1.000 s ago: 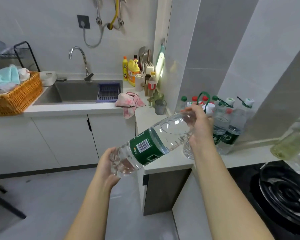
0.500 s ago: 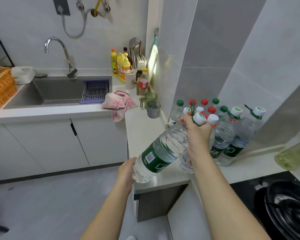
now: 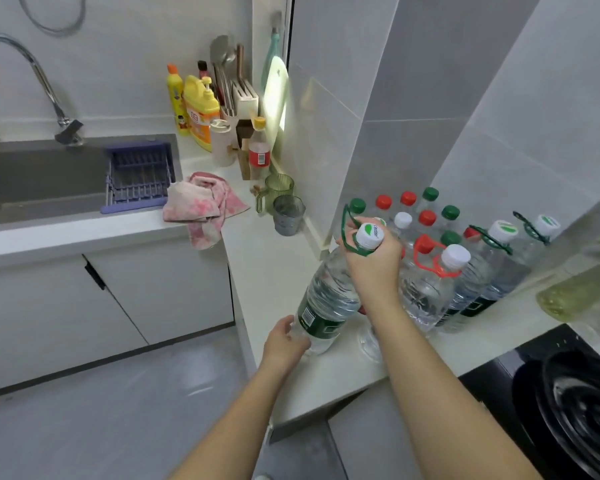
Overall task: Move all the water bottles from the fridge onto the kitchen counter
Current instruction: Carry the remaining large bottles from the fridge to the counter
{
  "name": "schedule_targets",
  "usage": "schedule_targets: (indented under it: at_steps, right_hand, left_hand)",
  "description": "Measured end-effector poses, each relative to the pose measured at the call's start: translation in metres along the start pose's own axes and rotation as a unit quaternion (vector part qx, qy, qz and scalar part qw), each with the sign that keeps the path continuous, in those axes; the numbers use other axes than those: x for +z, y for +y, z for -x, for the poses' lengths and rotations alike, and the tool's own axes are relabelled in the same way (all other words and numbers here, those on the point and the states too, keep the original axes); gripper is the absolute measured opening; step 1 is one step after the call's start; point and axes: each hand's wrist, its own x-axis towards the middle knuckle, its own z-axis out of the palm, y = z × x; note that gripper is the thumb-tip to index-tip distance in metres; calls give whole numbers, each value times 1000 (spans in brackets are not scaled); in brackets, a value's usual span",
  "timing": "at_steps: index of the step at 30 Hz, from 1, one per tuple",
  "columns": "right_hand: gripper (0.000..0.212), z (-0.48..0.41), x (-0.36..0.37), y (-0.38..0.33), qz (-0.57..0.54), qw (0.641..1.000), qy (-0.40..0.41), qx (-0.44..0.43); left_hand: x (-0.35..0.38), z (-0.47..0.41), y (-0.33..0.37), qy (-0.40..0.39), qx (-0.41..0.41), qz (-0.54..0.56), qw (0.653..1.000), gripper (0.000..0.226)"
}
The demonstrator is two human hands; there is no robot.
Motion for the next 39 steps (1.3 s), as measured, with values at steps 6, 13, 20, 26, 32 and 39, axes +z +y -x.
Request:
schedule_targets:
  at_steps: [6, 13, 20, 26, 32, 39]
  right_hand:
    - [26, -14, 16, 9, 20, 1000, -5, -22]
    - [30, -36, 29, 16, 49, 997, -50, -45]
    - [20, -70, 38, 21, 60, 997, -50, -5]
    - [23, -94, 34, 24, 51, 993, -95, 49]
    - [66, -109, 22, 21, 210, 952, -205, 91]
    - [73, -143, -23, -12, 609, 660, -435, 68]
  left_hand:
    - [9, -14, 6, 9, 84, -113, 990, 69]
    - [9, -50, 17, 34, 132, -183, 974, 67]
    - [17, -85, 40, 38, 164, -210, 963, 63]
    - [25, -104, 52, 41, 180, -242, 953, 61]
    - [27, -111, 60, 49, 174, -259, 949, 56]
    - [32, -110, 70, 28, 169, -216, 961, 76]
